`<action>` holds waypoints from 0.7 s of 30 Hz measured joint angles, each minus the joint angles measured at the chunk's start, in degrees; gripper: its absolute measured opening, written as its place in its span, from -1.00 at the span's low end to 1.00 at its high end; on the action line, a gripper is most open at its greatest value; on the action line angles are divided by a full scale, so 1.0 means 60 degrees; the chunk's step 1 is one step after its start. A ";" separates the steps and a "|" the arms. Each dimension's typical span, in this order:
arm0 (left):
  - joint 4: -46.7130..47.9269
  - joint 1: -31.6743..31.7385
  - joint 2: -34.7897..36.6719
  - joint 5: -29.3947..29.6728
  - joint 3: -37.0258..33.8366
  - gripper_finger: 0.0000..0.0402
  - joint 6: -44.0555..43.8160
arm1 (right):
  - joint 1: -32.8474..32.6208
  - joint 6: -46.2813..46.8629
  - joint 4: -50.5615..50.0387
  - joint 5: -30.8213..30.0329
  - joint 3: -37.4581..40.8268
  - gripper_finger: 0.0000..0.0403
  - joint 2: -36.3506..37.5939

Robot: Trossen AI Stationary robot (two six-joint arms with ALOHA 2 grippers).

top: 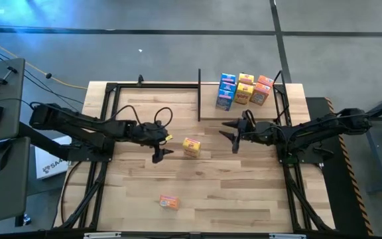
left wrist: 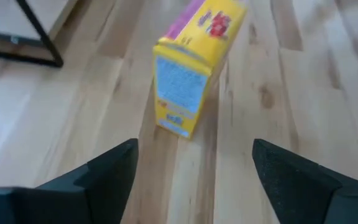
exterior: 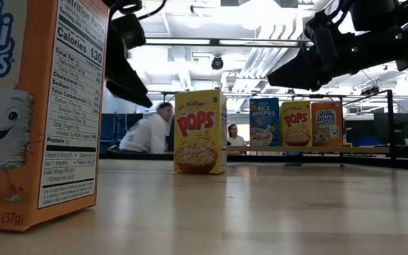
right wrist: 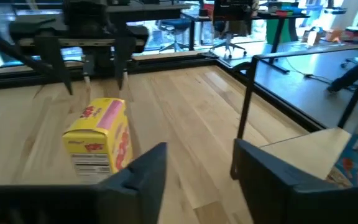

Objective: Stack cereal on shelf
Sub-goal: Put the yellow cereal box on the shelf aligned with the other blue cereal box

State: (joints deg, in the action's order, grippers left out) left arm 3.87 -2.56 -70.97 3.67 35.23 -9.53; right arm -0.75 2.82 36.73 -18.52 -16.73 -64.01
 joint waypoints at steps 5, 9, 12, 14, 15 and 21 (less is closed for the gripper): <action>-0.0162 -0.0031 -0.0031 -0.0291 0.0000 0.33 -0.0147 | 0.0000 0.0050 0.0066 -0.0422 -0.0004 0.11 -0.0002; -0.0134 -0.0127 -0.0231 -0.0294 0.0000 0.27 -0.0624 | 0.0000 -0.0037 0.0066 -0.0417 -0.0004 0.13 -0.0003; -0.0052 -0.0227 -0.0303 -0.0125 0.0007 0.21 -0.0807 | 0.0000 -0.0208 0.0065 -0.0413 -0.0004 0.10 0.0000; -0.0055 -0.0257 -0.0296 -0.0083 0.0009 0.12 -0.0602 | 0.0000 -0.0267 0.0044 -0.0411 -0.0004 0.06 -0.0003; -0.0094 -0.0310 -0.0274 -0.0013 0.0010 0.06 -0.0336 | 0.0000 -0.0264 0.0047 -0.0410 -0.0004 0.04 -0.0003; -0.1310 -0.0469 -0.0198 0.0064 -0.0106 -0.46 0.0998 | 0.0000 -0.0289 0.0148 -0.0082 -0.0004 -0.24 -0.0003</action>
State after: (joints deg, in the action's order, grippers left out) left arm -3.99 -5.37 -72.16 4.05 34.59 -3.54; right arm -0.75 1.08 37.62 -19.01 -16.75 -64.03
